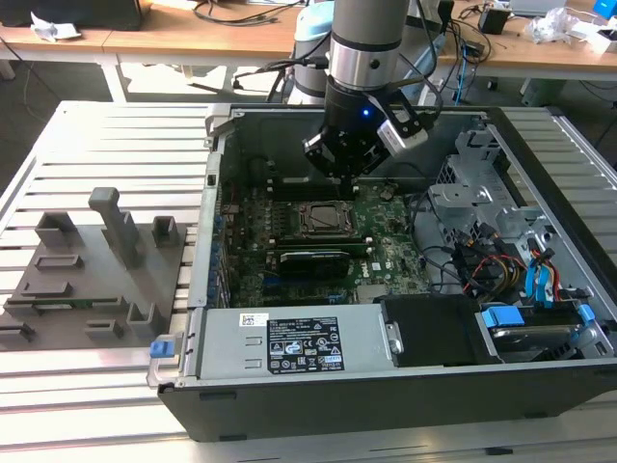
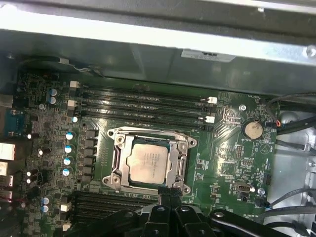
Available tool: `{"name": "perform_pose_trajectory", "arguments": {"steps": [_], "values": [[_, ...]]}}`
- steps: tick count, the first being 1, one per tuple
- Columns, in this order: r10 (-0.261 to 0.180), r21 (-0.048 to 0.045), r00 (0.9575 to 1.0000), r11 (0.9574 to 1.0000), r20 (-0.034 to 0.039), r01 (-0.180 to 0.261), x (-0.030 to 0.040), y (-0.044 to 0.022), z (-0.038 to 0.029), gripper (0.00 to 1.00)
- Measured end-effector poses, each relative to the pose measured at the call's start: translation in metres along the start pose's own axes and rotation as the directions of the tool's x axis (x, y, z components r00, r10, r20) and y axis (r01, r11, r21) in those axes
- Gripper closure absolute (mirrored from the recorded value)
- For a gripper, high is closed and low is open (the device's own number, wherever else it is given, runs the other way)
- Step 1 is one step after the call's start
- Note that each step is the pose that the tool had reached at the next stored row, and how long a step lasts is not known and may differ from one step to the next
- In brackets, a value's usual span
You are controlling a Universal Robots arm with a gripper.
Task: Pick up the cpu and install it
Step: 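Install the second cpu locking lever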
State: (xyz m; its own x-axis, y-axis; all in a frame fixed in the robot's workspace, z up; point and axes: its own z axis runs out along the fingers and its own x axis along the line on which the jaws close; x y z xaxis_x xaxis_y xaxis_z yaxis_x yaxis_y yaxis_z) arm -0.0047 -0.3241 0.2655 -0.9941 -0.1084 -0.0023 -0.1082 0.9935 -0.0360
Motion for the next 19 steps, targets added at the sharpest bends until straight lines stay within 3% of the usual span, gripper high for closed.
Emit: {"name": "perform_pose_trajectory", "arguments": {"steps": [5, 15, 19], "values": [[0.0, 0.0, 1.0, 1.0, 0.0, 0.0, 0.0011, -0.0099, 0.0004, 0.89], [0.0, -0.0001, 1.0, 1.0, 0.0, 0.0, 0.002, -0.0185, 0.0011, 0.89], [0.0, -0.0003, 1.0, 1.0, 0.0, 0.0, 0.0029, -0.0261, 0.0021, 0.89]]}}
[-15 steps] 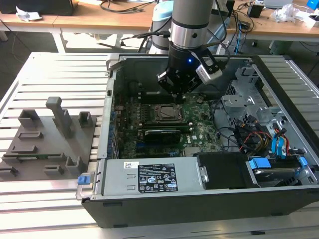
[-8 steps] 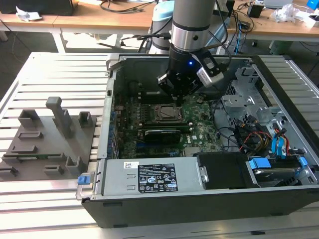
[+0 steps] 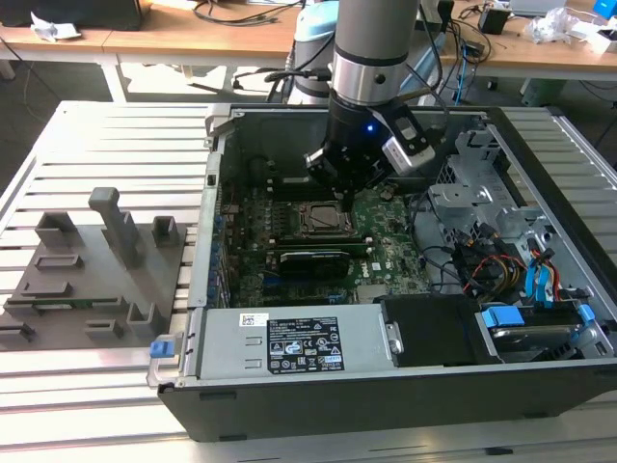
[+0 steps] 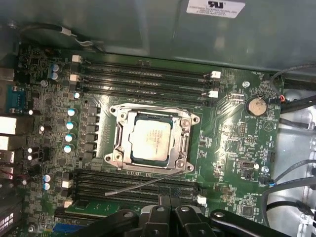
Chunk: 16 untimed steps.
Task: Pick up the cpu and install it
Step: 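Install the second cpu locking lever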
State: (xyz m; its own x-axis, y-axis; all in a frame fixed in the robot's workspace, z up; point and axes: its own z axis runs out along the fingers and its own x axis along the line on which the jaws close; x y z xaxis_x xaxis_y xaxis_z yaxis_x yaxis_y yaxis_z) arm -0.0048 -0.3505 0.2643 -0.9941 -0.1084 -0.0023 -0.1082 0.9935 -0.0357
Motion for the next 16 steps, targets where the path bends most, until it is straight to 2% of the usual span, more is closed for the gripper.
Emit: {"name": "perform_pose_trajectory", "arguments": {"steps": [1, 4, 5, 9, 10, 11, 13, 14, 15, 16], "values": [[0.0, -0.0015, 1.0, 1.0, 0.0002, 0.0, 0.0002, -0.0016, 0.0003, 0.89], [0.0, -0.0168, 1.0, 0.9999, 0.0019, 0.0, 0.0016, -0.009, 0.0011, 0.89], [0.0, -0.0259, 1.0, 0.9997, 0.0028, 0.0, 0.0023, -0.0119, 0.0014, 0.89], [0.0, -0.0481, 1.0, 0.9988, 0.0053, 0.0, 0.0043, -0.0192, 0.0024, 0.89], [0.0, -0.0564, 1.0, 0.9984, 0.0062, 0.0, 0.005, -0.0208, 0.0028, 0.89], [0.001, -0.0688, 1.0, 0.9976, 0.0076, 0.0, 0.0056, -0.0223, 0.0032, 0.89], [0.002, -0.1325, 0.9999, 0.9912, 0.0143, 0.0, 0.0058, -0.0228, 0.0034, 0.89], [0.003, -0.1519, 0.9999, 0.9884, 0.0164, 0.0, 0.0058, -0.0228, 0.0033, 0.89], [0.003, -0.1671, 0.9998, 0.9859, 0.0181, 0.0, 0.0059, -0.0228, 0.0033, 0.89], [0.003, -0.1745, 0.9998, 0.9847, 0.019, 0.0, 0.0059, -0.0228, 0.0034, 0.89]]}}
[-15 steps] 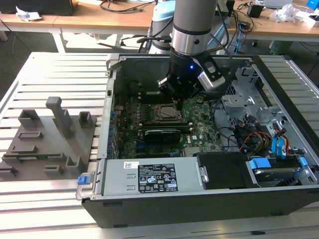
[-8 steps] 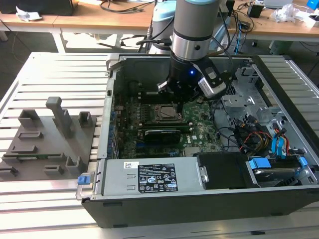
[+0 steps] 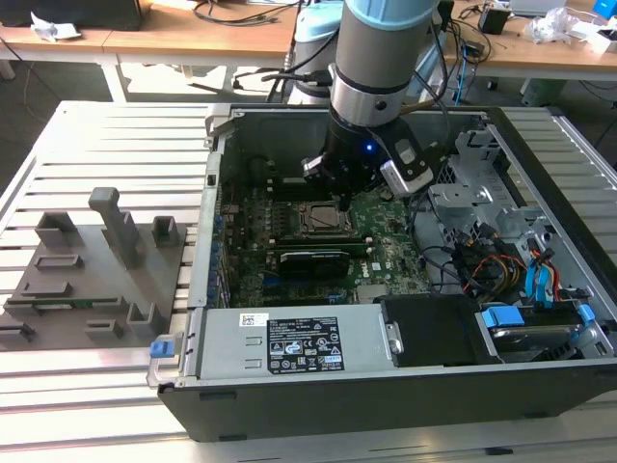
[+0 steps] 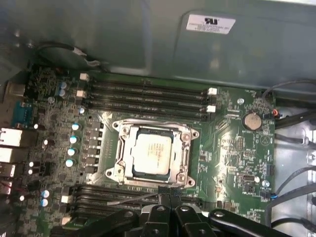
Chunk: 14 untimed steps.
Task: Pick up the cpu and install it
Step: 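Install the second cpu locking lever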
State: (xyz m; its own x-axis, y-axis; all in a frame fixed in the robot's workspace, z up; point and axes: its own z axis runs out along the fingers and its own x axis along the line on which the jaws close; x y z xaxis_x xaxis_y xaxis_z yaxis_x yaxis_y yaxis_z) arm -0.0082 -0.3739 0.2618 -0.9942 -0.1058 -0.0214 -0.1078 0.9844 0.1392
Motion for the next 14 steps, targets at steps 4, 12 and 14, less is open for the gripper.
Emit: {"name": "perform_pose_trajectory", "arguments": {"steps": [4, 12, 14], "values": [[0.0, -0.0043, 1.0, 1.0, 0.0005, 0.0, 0.0067, -0.0078, 0.0003, 0.89], [0.0, -0.0061, 1.0, 1.0, 0.0005, 0.0, 0.0176, -0.0174, 0.012, 0.89], [0.0, -0.0131, 1.0, 0.9999, 0.0014, 0.0, 0.0206, -0.0175, 0.0148, 0.89]]}}
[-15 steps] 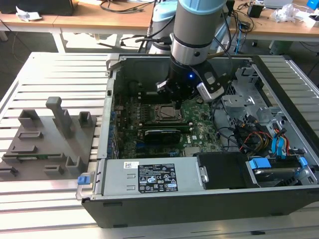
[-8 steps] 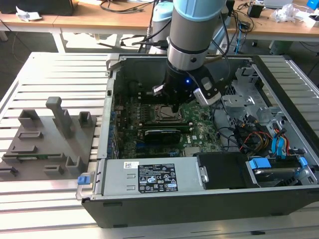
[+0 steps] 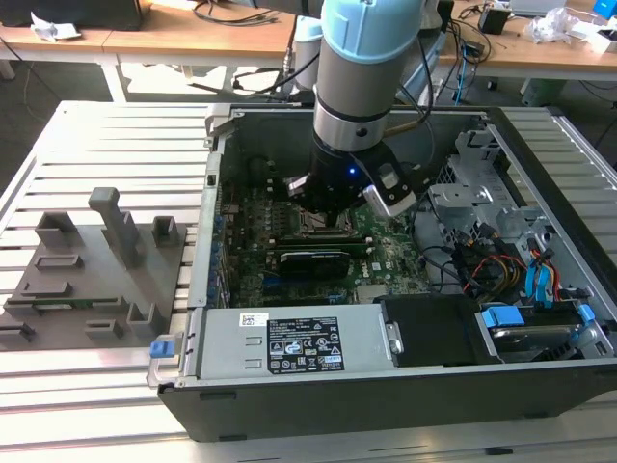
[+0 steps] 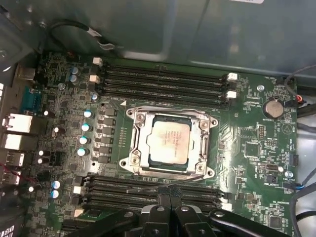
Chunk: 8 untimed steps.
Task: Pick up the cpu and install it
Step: 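Install the second cpu locking lever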
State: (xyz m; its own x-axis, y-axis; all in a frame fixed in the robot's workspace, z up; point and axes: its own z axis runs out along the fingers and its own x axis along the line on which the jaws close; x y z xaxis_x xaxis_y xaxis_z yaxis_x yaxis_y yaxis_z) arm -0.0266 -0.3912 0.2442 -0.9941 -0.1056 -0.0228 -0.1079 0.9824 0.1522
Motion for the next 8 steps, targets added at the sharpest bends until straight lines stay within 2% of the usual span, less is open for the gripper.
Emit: {"name": "perform_pose_trajectory", "arguments": {"steps": [1, 3, 8], "values": [[0.0, -0.0047, 1.0, 1.0, 0.0004, 0.0, 0.0018, -0.0001, 0.0015, 0.89], [0.0, -0.0244, 1.0, 0.9997, 0.0026, 0.0, 0.0056, 0.0001, 0.0032, 0.89], [0.0, -0.0291, 1.0, 0.9996, 0.0031, 0.0, 0.0099, -0.0007, 0.0108, 0.89]]}}
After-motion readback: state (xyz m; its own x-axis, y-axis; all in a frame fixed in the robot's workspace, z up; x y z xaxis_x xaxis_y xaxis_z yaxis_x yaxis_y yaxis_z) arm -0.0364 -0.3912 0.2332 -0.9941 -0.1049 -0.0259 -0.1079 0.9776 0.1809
